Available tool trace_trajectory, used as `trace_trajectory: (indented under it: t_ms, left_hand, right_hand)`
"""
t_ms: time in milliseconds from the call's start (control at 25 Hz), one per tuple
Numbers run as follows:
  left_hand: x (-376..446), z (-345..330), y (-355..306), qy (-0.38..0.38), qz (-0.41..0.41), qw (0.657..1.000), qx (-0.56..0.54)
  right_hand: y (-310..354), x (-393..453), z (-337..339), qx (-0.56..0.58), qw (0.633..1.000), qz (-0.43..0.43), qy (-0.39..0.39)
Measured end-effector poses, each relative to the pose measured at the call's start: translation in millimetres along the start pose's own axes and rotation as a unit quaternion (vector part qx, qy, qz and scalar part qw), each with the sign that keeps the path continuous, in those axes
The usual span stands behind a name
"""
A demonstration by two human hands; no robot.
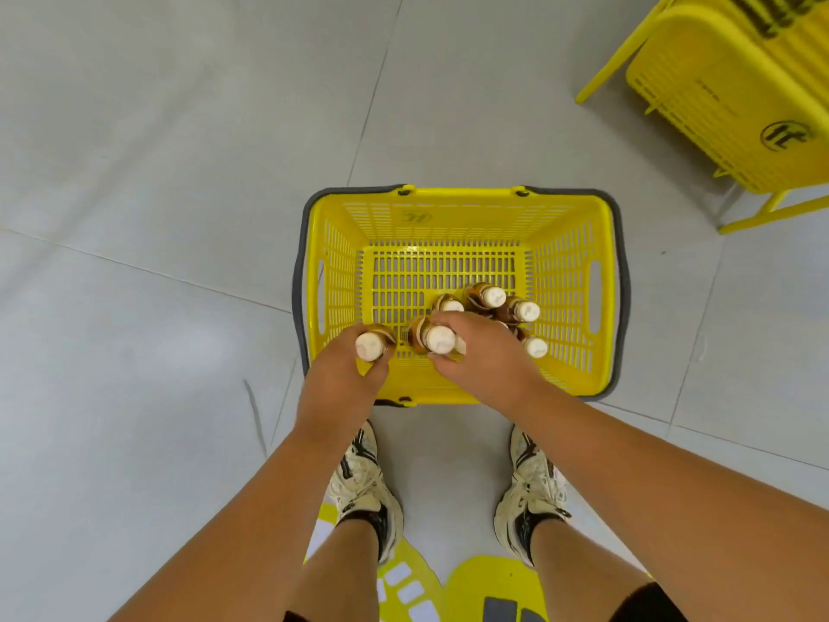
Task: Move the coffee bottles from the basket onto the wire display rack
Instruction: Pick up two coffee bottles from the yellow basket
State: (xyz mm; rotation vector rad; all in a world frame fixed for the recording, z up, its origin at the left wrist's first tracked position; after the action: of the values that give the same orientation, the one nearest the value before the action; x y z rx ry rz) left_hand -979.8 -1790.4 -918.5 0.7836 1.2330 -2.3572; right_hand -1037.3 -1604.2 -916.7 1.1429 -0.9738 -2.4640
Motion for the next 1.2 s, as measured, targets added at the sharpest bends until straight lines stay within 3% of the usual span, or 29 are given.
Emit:
trace_trajectory:
  t_ms: [360, 560, 880, 1200]
  left_hand:
    - [-142, 159, -210, -0.129, -0.102, 0.98, -0.116]
    - [-222, 232, -316, -0.131, -0.109, 0.961, -0.219]
    - [-339, 330, -464, -0.097, -0.247, 0.943, -0.202]
    - [-430, 446, -560, -0.151, -0.348, 0.914, -0.145]
  right_hand:
    - [165, -147, 158, 0.137, 0.985, 0.017, -0.106]
    - [266, -248, 251, 0.144, 0.972, 0.049, -0.177]
    - [409, -357, 373, 0.132, 0.948, 0.128, -0.262]
    - [544, -431, 472, 0.174, 0.913, 0.231, -0.288]
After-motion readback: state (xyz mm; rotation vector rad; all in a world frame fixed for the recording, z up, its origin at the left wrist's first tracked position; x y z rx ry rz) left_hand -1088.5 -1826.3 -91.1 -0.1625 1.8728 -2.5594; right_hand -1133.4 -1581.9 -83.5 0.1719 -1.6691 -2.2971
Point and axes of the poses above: each hand's wrist, its own x-axis towards the middle knuckle, its own z-axis out of the back of the hand, y = z × x, the point moved 10 cm from there along x, towards the middle knuckle, and after that the axes turned 12 degrees about y, right-handed, at the moved point
